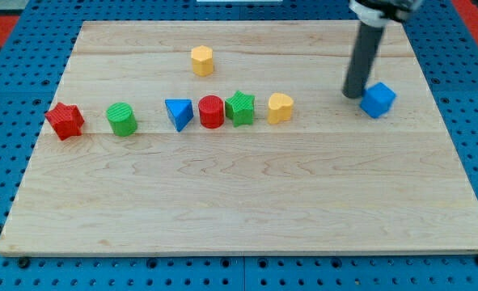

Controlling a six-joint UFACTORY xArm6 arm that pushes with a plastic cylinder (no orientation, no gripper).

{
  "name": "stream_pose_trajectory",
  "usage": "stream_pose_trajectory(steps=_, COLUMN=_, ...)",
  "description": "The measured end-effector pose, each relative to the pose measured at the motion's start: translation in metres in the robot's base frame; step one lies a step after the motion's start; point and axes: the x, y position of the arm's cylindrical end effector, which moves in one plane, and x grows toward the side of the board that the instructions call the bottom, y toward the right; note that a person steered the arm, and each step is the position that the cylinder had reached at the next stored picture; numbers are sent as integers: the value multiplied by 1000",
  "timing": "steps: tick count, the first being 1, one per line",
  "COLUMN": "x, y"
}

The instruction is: Push the yellow hexagon to the left side of the blue cube

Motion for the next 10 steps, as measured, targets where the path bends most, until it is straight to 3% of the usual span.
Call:
stream_pose_trajectory(steps=1, x=-56, y=-19)
stream_pose_trajectory(steps=2, x=-177, y=-80)
stream_pose_trajectory(steps=3, x=-197, y=-156)
stream_pose_trajectory(steps=4, x=-169, y=-278)
stream_pose_trajectory(steps=5, x=-124, y=-313)
stream_pose_trajectory(steps=6, x=-85, y=-264)
stream_pose_trajectory(steps=7, x=-92, y=-234)
stream_pose_trajectory(steps=8, x=-127, y=-260)
stream_pose_trajectory(steps=10, x=-34, y=-143)
